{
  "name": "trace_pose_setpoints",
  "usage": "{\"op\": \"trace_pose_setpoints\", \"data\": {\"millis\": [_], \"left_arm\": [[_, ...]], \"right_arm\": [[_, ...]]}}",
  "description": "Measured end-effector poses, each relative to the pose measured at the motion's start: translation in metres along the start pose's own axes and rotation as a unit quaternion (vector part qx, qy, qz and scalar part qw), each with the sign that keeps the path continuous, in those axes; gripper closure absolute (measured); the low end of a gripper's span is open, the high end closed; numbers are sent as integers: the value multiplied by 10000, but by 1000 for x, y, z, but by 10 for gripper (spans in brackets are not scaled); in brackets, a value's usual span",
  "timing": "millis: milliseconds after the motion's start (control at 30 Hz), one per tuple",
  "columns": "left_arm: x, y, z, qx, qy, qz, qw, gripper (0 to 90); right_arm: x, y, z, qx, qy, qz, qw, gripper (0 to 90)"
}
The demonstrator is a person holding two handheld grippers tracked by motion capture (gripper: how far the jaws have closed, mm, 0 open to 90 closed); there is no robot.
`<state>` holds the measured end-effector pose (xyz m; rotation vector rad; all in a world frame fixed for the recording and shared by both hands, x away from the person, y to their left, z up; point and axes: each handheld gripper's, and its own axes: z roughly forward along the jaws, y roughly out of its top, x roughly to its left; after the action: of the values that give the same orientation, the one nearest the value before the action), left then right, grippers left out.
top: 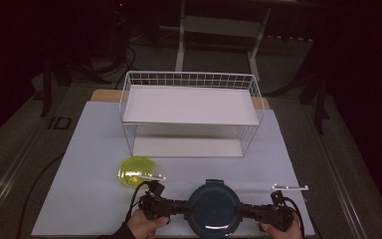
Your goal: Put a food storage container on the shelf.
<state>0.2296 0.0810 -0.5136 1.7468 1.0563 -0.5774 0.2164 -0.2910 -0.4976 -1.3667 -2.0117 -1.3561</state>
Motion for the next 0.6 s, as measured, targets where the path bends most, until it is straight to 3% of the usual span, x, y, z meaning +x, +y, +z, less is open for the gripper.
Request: {"op": "trace_pose_setpoints", "data": {"millis": [233,600], "left_arm": [[-15,16,-12,-141,8,225,9996,570],[-28,36,-27,-315,43,373,9988,571]], "right_arm": [[11,12,-7,-133,68,-145,9998,567],[27,38,-12,-265,125,-405,9988,568]]}}
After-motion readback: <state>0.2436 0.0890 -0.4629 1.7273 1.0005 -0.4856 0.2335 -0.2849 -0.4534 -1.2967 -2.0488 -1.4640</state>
